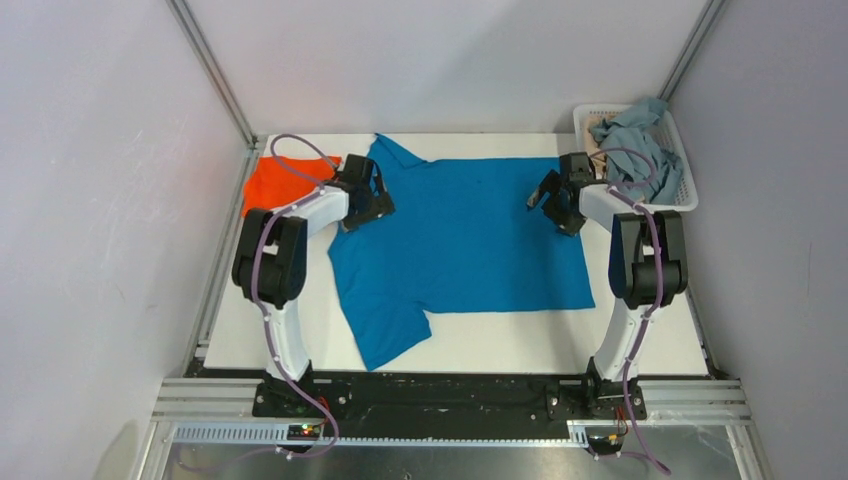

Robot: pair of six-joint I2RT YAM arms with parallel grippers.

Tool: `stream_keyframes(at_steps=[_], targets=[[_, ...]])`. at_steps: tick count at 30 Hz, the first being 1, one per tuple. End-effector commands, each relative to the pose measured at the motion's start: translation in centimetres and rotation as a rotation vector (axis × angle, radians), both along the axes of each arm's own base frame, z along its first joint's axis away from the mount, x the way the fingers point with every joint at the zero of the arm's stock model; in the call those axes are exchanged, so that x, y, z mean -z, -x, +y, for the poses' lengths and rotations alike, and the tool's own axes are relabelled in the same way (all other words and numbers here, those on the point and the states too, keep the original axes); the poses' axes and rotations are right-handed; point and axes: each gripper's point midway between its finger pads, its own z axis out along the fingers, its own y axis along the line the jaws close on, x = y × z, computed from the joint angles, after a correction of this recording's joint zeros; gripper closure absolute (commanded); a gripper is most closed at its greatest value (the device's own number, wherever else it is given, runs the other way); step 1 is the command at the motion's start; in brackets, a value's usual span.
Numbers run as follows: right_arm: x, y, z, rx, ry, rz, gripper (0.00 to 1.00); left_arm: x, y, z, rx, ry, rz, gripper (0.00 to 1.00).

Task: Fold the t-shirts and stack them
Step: Flatten out the tshirt

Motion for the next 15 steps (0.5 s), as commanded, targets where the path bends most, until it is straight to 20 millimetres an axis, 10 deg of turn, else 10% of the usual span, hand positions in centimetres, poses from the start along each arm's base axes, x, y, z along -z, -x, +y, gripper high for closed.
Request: stream_keyframes(at_steps=[1, 10, 15], targets=[[-4.7, 3.7, 1.1, -0.066, 0.121, -0.03, 0.01, -6.1, 2.8, -0.9, 0.051, -0.046, -0.111, 0.0], [-9.5, 10.8, -0.4, 0.002, 0.207, -0.115, 0.0, -9.5, 14.6, -1.2, 0.095, -0.022, -0.181, 0.0], [-10.4, 14.5, -1.8, -0.001, 0.183, -0.164, 0.01, -6.8, 22.3, -1.0, 0.142, -0.033, -0.1, 0.0]])
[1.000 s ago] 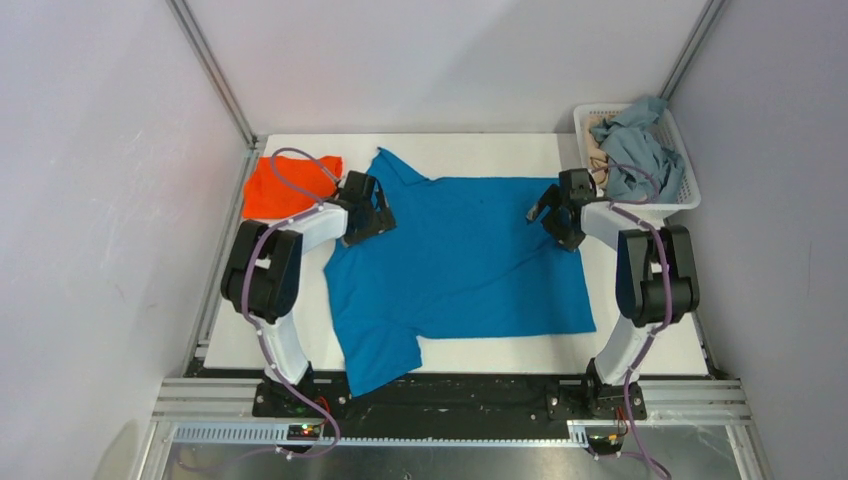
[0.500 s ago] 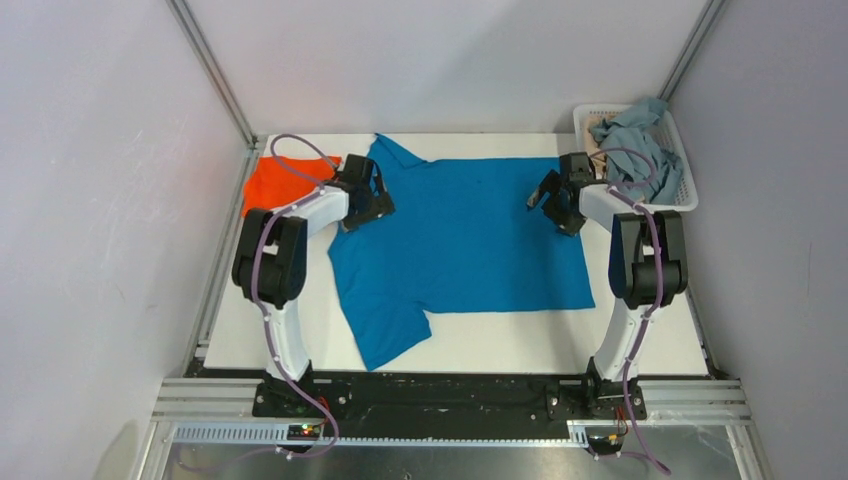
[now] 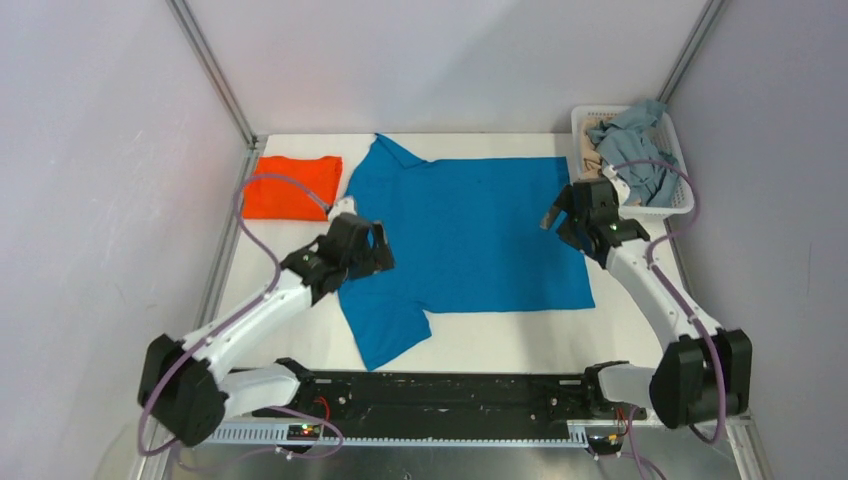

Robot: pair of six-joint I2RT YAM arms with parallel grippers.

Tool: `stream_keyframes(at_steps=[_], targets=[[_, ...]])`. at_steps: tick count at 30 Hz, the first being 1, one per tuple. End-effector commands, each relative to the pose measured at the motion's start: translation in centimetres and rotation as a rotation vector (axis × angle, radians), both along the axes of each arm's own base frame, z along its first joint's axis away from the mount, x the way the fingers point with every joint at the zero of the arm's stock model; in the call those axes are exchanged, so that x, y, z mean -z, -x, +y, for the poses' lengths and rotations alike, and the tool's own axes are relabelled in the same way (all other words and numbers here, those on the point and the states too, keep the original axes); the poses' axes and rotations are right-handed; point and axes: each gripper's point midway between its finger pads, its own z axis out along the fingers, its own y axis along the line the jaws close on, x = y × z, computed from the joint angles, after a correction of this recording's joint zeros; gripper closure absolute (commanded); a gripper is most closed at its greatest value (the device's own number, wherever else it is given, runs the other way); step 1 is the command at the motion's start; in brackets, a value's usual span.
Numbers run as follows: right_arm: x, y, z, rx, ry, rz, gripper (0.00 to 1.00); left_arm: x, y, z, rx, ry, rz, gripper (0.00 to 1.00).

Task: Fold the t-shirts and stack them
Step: Grab the side of the flattened tshirt closest away from the robot with both arms

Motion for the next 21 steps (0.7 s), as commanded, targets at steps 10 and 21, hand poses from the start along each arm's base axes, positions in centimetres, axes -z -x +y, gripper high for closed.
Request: stream_keyframes(at_steps=[10, 21], targets=[[2.9, 9.0, -3.8, 0.115, -0.096, -0.021, 0.01, 9.1, 18.0, -2.4, 0.219, -0.03, 0.293, 0.0], [4.3, 10.6, -4.6, 0.131, -0.084, -0.014, 0.0, 11.4, 19.2, -1.3, 0.177, -0.129, 0.331, 0.22]])
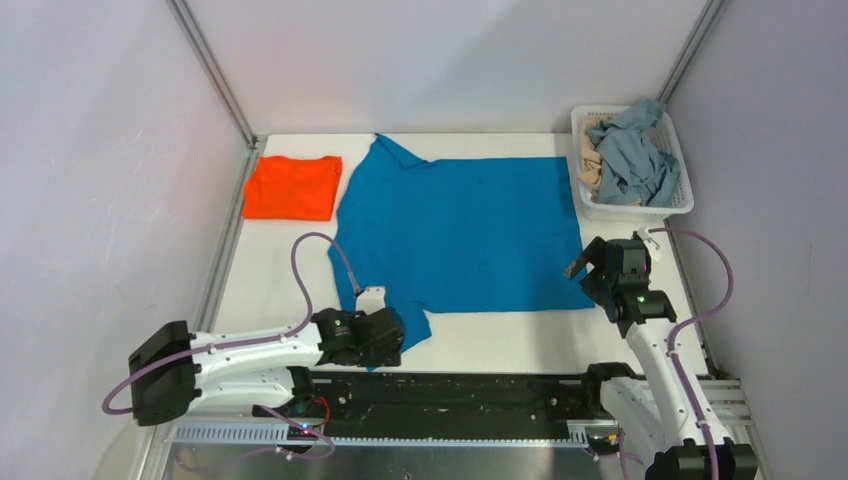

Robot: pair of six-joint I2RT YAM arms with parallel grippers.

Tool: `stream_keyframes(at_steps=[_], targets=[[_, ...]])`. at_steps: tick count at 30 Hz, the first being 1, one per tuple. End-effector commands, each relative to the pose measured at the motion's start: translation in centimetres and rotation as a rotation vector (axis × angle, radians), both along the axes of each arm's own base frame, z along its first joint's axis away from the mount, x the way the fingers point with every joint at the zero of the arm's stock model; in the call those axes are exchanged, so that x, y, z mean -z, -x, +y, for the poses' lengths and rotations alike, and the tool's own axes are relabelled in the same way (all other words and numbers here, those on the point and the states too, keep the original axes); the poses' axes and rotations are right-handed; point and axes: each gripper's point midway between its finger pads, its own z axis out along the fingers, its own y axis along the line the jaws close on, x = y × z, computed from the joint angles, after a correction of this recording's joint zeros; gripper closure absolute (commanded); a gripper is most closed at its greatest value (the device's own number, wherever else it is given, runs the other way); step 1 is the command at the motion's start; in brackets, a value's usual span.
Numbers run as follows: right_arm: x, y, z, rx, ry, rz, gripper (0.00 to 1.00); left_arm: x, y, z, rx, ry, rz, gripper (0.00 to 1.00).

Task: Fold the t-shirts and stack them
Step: Grab the side of the flattened tshirt closest away from the robot with both arms

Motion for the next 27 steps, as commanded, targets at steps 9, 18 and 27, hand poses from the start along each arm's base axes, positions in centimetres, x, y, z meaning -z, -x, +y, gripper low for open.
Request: stream_keyframes(at_steps=[9, 18, 27], targets=[[0.6, 0.5, -0.7, 0.054, -0.011, 0.01, 0.0, 2.6, -0.4, 2.4, -0.097, -0.156, -0.006, 0.52], [2.1, 2.2, -0.9, 0.107, -0.063, 0.053, 0.01, 3.8, -0.5, 3.0, -0.063, -0.269, 0.015, 1.0], [6.0, 3.0, -0.9, 0.117, -0.061, 0.161, 0.09, 2.3, -1.4, 2.2, -0.019, -0.221, -0.045, 1.0]])
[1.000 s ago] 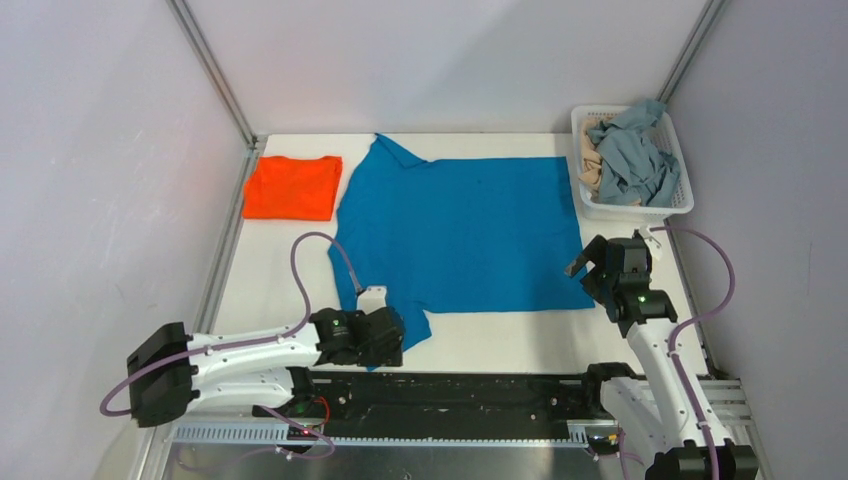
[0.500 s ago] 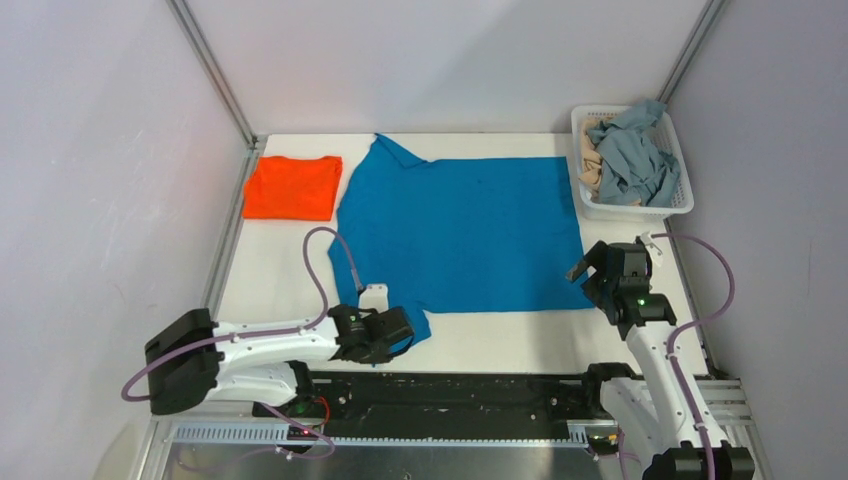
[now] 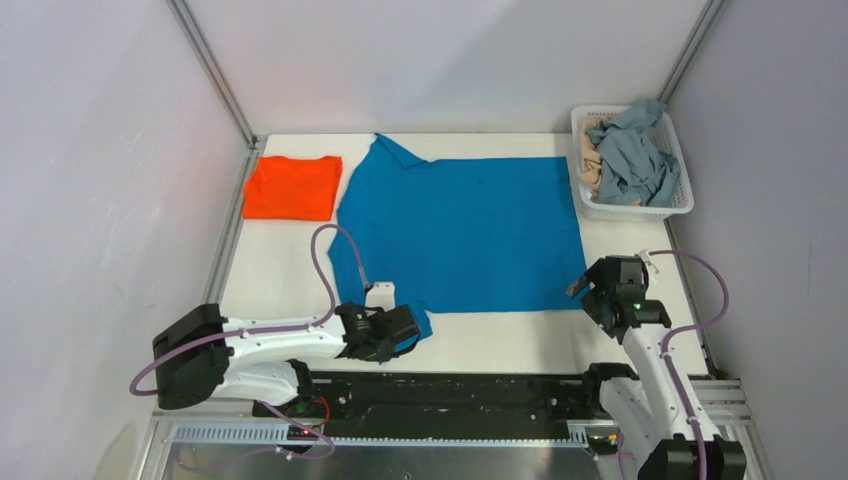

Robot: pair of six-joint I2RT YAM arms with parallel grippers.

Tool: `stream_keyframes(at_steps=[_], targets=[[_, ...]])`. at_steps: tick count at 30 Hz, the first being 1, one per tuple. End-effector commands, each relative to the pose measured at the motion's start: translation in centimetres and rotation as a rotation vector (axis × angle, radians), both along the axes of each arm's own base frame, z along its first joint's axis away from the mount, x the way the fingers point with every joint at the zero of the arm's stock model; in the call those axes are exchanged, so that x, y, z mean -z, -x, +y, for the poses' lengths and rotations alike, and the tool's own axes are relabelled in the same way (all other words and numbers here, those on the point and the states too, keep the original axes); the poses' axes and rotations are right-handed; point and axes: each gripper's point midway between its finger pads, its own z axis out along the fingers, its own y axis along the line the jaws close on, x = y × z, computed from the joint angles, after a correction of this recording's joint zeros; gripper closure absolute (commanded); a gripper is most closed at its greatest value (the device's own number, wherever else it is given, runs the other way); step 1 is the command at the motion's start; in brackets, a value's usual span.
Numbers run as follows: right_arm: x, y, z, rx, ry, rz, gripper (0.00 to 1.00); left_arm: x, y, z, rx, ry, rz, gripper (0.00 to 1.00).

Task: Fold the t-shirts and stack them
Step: Grab the side of the flattened tshirt closest away from the robot with both arms

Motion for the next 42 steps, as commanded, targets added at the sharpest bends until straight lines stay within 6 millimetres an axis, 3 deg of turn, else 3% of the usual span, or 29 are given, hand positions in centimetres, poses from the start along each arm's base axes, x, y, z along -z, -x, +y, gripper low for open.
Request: stream_keyframes(at_steps=[1, 4, 10, 24, 34, 39, 42], targets=[[1.9, -0.7, -0.2, 0.035, -0.01, 0.015, 0.13, 1.2, 0.1, 2.4, 0.033, -0.098, -0.014, 1.0], [2.7, -2.2, -0.1, 0.052, -0.027, -0.002, 0.2, 0.6, -0.2, 2.0, 0.043, -0.087, -0.028, 1.0], [4.6, -3.0, -0.7, 0.087, -0.015, 0.041, 0.32, 0.5, -0.3, 2.0, 0.04, -0.081, -0.04, 1.0], [4.8, -1.7, -1.3, 0.09, 0.015, 0.069, 0.99, -0.5, 1.4, 2.2, 0.102, -0.04, 0.035, 1.0], [3.0, 1.0, -0.9, 0.107, -0.012, 0.048, 1.0, -0.8, 6.6, 1.1, 0.178, 0.094, 0.19, 1.0], [2.1, 2.1, -0.4, 0.126, -0.045, -0.006, 1.0, -0.9, 7.3, 1.5, 0.165, 0.11, 0.195, 1.0], [1.6, 2.1, 0.0, 0.123, -0.071, -0.052, 1.0, -1.7, 6.7, 0.9, 0.165, 0.139, 0.157, 1.0]])
